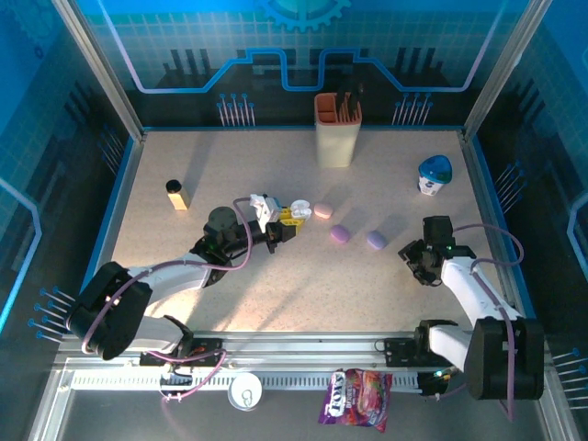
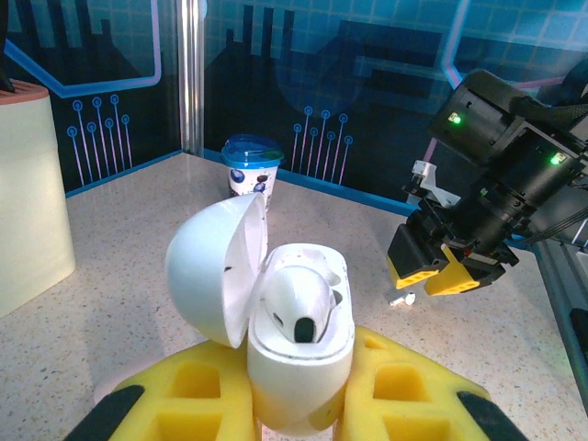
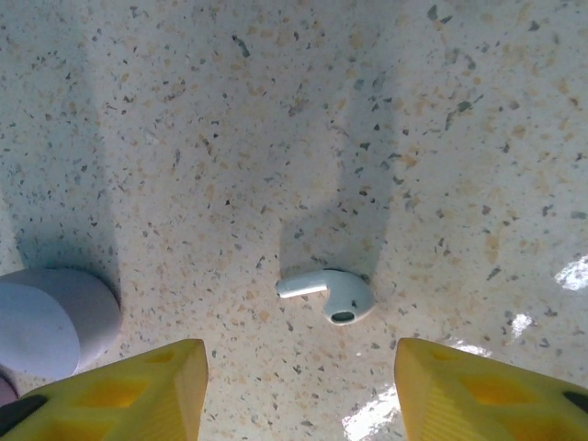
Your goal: Insert wireless bluetooth earbuds into charging case
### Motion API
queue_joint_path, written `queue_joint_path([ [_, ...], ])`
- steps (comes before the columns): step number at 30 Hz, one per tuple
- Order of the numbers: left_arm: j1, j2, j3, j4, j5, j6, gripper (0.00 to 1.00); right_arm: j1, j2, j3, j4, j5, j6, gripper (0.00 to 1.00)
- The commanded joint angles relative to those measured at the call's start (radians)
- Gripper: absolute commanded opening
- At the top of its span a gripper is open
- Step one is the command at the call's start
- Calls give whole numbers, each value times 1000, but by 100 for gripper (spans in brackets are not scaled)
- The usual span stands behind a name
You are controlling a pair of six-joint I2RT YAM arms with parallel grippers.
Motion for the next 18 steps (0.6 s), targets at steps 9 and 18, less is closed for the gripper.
queue_joint_path([
  [9, 4, -17, 6, 4, 10, 1, 0, -39, 101, -6, 100, -37, -71, 50],
  [18, 3, -20, 1, 5, 6, 2, 0, -44, 164, 33, 127, -56, -131, 48],
])
